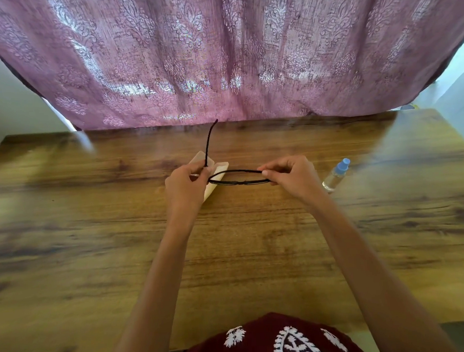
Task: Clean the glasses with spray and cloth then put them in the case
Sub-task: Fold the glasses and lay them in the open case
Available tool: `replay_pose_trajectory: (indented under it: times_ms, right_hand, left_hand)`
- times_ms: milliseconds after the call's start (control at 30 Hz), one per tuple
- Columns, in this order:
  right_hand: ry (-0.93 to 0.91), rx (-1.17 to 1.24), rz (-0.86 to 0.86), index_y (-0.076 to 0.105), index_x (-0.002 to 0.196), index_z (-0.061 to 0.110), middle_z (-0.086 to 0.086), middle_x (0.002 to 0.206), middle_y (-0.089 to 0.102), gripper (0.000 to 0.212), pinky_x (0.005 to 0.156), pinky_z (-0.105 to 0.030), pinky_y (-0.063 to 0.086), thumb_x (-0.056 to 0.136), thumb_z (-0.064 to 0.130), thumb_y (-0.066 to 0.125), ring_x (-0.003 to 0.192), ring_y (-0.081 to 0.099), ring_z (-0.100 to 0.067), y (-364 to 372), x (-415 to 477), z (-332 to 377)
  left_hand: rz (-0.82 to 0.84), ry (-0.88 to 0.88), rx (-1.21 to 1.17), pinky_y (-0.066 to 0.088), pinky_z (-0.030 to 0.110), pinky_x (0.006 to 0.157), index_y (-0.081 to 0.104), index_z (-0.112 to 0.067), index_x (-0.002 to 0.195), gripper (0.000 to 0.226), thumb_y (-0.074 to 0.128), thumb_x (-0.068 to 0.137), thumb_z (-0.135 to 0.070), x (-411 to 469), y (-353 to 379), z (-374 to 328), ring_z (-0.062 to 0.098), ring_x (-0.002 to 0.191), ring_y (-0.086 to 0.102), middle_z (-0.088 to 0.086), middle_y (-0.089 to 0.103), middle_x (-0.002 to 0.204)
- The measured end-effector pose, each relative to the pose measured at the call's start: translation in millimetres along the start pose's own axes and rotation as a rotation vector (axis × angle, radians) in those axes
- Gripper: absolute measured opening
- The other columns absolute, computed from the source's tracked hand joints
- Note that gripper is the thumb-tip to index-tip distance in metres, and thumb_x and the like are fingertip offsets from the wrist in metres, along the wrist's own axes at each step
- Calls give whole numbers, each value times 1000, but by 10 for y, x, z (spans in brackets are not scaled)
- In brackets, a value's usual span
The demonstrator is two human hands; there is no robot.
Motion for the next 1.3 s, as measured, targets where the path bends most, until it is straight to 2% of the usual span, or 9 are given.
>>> replay_pose_trajectory:
  times_ms: [300,467,633,767,867,967,1067,1167,1300]
  right_hand:
    - [63,82,106,76,96,18,4,89,73,13,73,-16,52,88,12,68,77,65,-7,74,16,-112]
    - [147,343,69,71,92,9,-5,91,67,11,73,-17,55,88,2,65,89,63,-14,84,35,-216]
    - [216,574,55,66,96,3,-15,98,65,11,80,-21,57,87,-4,63,96,65,-22,127,52,-307]
    - [162,561,92,70,99,11,-7,98,67,16,82,-20,54,86,3,67,98,64,-17,153,68,-344]
    - [135,475,158,71,106,17,0,105,70,22,90,-24,50,85,12,69,104,62,-13,199,76,-375]
    - [198,573,252,71,107,14,-8,109,71,23,95,-31,51,84,14,69,108,64,-19,289,50,-408]
    - [227,610,261,70,104,9,-12,101,72,18,89,-31,56,86,9,66,97,67,-19,356,40,-384]
    - [244,620,225,70,101,8,-10,95,72,14,83,-28,56,88,8,65,89,68,-17,407,69,-346]
    - [248,624,196,71,99,9,-8,89,73,13,79,-27,57,87,11,67,82,69,-16,425,123,-324]
  left_hand:
    - [207,-58,32,48,40,96,67,-17,118,28,64,91,-19,38,28,101,23,100,63,5,70,107]
    - [238,-53,36,50,28,87,69,-16,115,26,65,89,-12,24,25,125,10,75,67,6,67,111]
    - [288,-26,70,50,36,93,74,-22,101,22,64,89,-7,-11,67,128,21,94,66,7,70,108]
    - [313,-40,47,42,10,65,73,-17,105,22,60,91,-5,-19,101,153,13,84,66,7,68,109]
    - [347,-81,12,42,5,53,70,-12,110,23,58,92,-3,-9,127,215,6,75,61,6,67,103]
    - [363,-124,-71,47,4,60,70,-8,107,21,58,92,0,-27,116,285,5,75,60,3,65,95]
    - [384,-169,-174,53,22,83,72,-17,90,18,60,91,-3,-38,90,390,9,85,62,1,67,95]
    - [292,-208,-263,56,25,78,72,-18,85,14,60,93,-15,15,23,557,13,79,65,6,70,94]
    - [-90,-279,-130,58,43,79,56,-13,95,22,63,90,-33,132,-238,919,19,75,65,4,65,91]
Point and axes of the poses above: each hand's wrist, its own x-axis towards the middle knuckle, its own y-axis out of the palm, z = x × y, the point moved 7 cm from there along x, towards the middle knuckle
